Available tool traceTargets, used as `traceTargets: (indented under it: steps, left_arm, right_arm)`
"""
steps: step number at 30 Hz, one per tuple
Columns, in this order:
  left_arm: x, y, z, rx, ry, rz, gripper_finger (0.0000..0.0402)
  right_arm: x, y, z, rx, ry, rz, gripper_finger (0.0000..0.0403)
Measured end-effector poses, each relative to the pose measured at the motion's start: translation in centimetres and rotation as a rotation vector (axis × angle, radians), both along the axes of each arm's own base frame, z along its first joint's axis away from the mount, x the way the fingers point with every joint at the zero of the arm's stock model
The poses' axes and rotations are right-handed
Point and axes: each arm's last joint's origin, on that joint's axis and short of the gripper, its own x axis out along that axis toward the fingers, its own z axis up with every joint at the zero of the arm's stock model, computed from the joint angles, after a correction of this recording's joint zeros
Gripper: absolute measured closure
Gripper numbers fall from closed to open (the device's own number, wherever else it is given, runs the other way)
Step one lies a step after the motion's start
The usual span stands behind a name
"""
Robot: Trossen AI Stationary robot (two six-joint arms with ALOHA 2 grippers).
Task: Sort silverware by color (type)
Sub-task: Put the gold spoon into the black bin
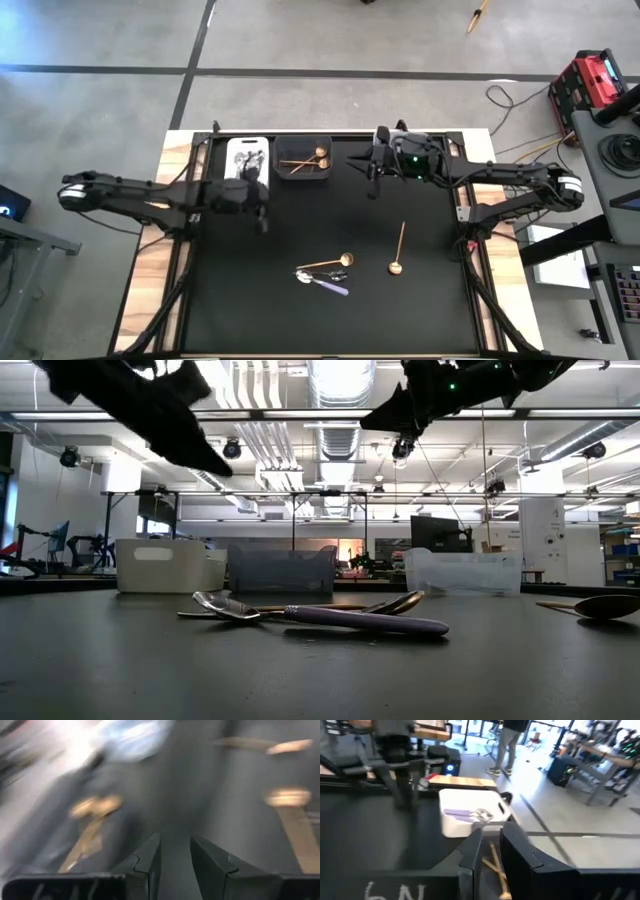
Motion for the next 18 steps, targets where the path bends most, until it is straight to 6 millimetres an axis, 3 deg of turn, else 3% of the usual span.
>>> traceTargets:
  steps: [2, 5, 8, 18]
  left_arm:
    - [-0.3, -0.9, -0.5, -0.024, -0.098, -0.158, 0.0317]
    - [-1.4, -1.3, -1.4, -0.04, -0.208, -0.251, 0.0324]
    - [-2.8, -1.4, -1.9, -0.037, -0.246, -0.263, 0.0326]
    - [-6.7, -1.3, -0.6, 0.04, -0.438, -0.281, 0.0326]
  right_arm:
    - [0.2, 0.5, -0.2, 0.026, 0.013, 0.016, 0.0344]
    - [0.8, 1.6, -0.7, 0.064, 0.029, 0.053, 0.0344]
    - [1.7, 2.8, -1.6, 0.104, 0.057, 0.091, 0.0344]
    - [4.1, 6.3, -3.8, 0.245, 0.081, 0.179, 0.0344]
